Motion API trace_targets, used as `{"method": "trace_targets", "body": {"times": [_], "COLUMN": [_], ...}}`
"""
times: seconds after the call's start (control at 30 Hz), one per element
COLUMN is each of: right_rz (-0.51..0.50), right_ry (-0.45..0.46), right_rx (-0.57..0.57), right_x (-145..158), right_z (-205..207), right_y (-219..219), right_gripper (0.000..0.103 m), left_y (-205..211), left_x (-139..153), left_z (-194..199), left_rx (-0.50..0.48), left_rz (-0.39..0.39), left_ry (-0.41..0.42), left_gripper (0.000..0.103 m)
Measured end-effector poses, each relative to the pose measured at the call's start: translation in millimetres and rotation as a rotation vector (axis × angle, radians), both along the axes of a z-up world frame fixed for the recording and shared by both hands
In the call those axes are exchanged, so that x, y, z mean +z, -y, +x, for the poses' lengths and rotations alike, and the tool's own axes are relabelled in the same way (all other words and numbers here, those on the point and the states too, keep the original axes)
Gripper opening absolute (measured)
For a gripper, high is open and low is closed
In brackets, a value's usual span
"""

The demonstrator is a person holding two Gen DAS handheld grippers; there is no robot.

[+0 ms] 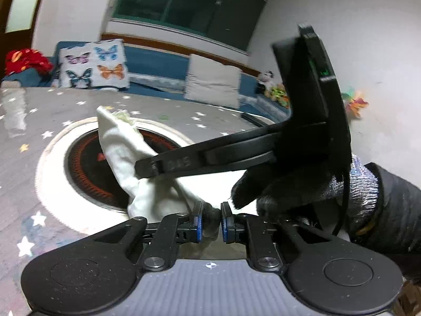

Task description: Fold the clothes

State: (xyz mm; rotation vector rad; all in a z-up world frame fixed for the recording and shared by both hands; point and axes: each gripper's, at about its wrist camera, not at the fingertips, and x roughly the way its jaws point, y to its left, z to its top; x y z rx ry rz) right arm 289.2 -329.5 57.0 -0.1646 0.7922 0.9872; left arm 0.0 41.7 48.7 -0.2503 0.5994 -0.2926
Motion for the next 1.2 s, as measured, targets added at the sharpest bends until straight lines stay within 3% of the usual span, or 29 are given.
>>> {"method": "trace_targets", "body": {"times": [0.13,0.27,0.43,0.57,0.7,1.2], "right_rz": [0.069,0.126,0.167,0.196,0.24,0.265], "right_ry": [-0.028,-0.071,-0.181,-0.207,-0.159,-0.203], "right_rx": [-0.107,-0.217,-0.328,-0.339,-0.33,-0.472], "right_x": [1.0,-3.7,-29.1,-37.4,-19.5,-41.2], "right_z": [13.6,28.1,44.0,49.3,52.9,75.5], "right_y": [55.1,108.7,157.0,170.4,170.8,210.8], "right_gripper": [0.011,0.01,0.01,0.01,0.01,0.01], "left_y": [10.6,19.9,27.8,33.8,39.7,47.2], "left_x": [4.1,5.9,0.6,-4.2,-8.9,-27.5], "left_z": [0.9,5.7,14.8,21.3,27.9,50.3], "left_rx": [-0.037,-0.057,-0.058,-0.062,-0.066,-0.067], "left_rz": [0.004,0.008,0.03,0.05,0.07,0.108], "left_ry": [0.018,0.018,-0.014,-0.039,-0.064,-0.134], "left_gripper": [0.037,0.043,0.043,0.044,0.044,0.045]}}
